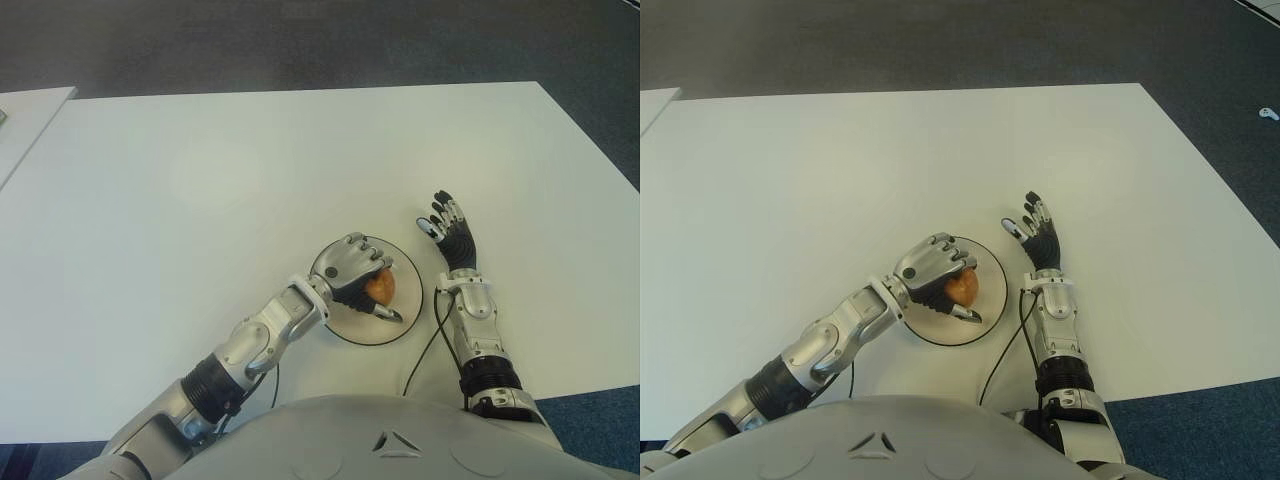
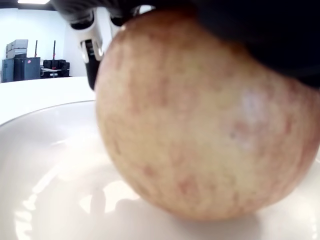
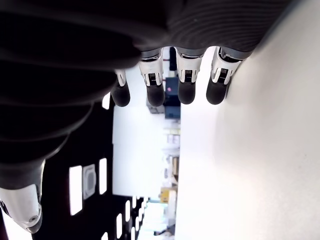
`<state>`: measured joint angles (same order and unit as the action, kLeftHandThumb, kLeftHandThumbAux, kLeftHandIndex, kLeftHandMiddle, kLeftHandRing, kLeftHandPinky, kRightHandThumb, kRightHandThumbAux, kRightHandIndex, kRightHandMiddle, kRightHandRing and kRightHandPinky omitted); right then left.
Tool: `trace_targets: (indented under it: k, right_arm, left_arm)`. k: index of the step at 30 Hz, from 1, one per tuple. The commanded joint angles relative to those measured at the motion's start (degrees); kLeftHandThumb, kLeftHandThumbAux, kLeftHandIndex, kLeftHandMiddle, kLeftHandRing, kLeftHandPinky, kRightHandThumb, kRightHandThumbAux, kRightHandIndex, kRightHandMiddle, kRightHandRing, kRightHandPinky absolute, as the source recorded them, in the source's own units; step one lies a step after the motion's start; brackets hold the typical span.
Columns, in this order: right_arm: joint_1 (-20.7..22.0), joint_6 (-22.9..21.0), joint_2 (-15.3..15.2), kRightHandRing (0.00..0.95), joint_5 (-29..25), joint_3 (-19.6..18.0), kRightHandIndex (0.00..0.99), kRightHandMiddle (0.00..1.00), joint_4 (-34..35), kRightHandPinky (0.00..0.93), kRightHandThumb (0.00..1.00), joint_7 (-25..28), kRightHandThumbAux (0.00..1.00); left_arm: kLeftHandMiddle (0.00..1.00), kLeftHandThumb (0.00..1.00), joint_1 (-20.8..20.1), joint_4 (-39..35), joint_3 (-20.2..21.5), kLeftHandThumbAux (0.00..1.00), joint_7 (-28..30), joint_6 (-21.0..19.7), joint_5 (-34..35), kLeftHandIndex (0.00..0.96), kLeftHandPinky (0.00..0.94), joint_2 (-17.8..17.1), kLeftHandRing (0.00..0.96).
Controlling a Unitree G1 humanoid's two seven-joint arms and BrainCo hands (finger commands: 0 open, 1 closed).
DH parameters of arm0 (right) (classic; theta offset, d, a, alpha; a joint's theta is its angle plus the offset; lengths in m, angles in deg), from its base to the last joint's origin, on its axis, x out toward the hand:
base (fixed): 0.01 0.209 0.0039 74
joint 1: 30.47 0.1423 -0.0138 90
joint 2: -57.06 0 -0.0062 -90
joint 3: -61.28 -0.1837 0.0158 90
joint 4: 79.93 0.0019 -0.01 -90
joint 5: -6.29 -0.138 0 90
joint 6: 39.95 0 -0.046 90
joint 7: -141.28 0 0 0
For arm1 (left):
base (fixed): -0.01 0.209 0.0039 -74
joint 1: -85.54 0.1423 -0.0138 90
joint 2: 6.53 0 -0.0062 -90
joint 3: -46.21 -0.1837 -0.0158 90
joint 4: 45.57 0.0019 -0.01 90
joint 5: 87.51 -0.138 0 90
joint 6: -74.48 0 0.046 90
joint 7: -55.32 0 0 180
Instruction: Put the apples into the plate.
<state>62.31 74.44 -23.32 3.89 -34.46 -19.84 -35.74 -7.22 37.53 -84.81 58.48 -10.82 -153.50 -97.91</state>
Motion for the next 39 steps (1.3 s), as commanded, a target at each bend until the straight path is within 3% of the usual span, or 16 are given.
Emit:
trace_targets:
  k: [1, 21, 31, 39]
  right_arm:
    - [-2.79, -3.10, 0.74, 0.000, 0.15, 0.32, 0.000, 0.000, -4.33, 0.000, 0.125, 0.43, 0.587]
    - [-2.93, -2.52, 1.73, 0.000, -0.30, -0.16, 0.000, 0.000, -4.27, 0.000, 0.125, -0.45, 0.574]
    - [-3.69, -2.69, 2.29, 0.000, 0.24, 0.14, 0.000, 0.000, -2.82, 0.000, 0.134, -1.78, 0.548]
    - [-3.96, -3.42, 2.85, 0.000, -0.27, 0.25, 0.000, 0.012, -2.32, 0.000, 0.130, -1.59, 0.560]
  left_arm:
    - [0.000, 0.137, 0.58, -1.22, 0.93, 0.198, -1.75, -0.06, -0.60, 0.000, 0.000, -0.42, 0.000]
    - [0.000, 0.134, 2.58, -2.50, 2.82, 0.217, -5.23, 0.32, -0.26, 0.000, 0.000, -0.46, 0.000]
    - [0.000, 0.154, 5.79, -3.81, 5.27, 0.222, -10.18, -1.49, 0.81, 0.000, 0.000, 1.45, 0.000]
    - [0.000, 0.165, 10.47, -7.96, 13.28, 0.221, -10.71, -3.57, 12.20, 0.000, 0.000, 4.43, 0.000]
